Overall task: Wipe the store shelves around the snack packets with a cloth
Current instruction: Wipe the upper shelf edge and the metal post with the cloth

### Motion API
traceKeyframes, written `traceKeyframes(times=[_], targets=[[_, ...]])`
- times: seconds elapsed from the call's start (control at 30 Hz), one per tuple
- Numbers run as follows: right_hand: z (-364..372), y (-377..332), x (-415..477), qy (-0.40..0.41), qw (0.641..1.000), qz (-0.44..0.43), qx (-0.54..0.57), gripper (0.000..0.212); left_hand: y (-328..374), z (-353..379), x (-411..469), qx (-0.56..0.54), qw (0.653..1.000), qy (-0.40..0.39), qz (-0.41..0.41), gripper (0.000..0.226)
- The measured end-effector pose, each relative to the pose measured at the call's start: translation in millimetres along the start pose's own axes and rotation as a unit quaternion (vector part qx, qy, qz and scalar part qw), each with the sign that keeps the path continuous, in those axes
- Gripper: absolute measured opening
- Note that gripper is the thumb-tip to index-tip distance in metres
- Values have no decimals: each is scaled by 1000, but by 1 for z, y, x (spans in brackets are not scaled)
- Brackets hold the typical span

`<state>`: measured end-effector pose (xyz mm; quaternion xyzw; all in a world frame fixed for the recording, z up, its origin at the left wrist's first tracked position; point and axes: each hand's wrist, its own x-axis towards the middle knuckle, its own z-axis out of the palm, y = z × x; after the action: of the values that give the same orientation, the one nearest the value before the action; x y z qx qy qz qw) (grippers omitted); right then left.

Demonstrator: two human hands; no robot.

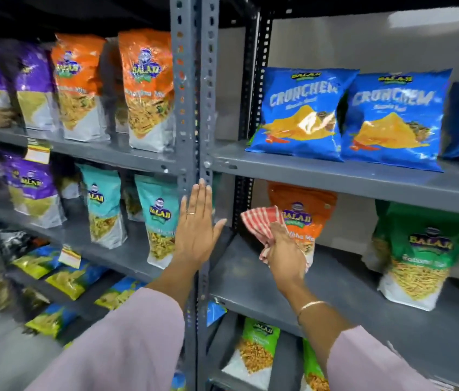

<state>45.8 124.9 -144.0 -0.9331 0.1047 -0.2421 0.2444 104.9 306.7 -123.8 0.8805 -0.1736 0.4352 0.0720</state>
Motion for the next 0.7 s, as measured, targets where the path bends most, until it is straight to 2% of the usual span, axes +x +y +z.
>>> traceKeyframes(times=[0.07, 0.2, 0.37, 0.5, 0.7], targets=[[17, -6, 8, 19, 999, 5, -39, 54, -11, 9, 18, -5, 999, 25, 23, 70], [40, -10, 19, 25, 998, 26, -57, 56, -22, 20, 48, -29, 997, 58, 38, 74], [67, -6, 32, -1, 996, 47, -79, 57, -44, 53, 42, -52, 996, 62, 46, 68], [87, 6, 43, -20, 994, 66, -83, 54, -49, 70, 31, -85, 994, 64, 38, 70], [116, 15, 65, -56, 989, 111, -75, 57, -39, 75, 43, -136, 984, 112, 26, 80]])
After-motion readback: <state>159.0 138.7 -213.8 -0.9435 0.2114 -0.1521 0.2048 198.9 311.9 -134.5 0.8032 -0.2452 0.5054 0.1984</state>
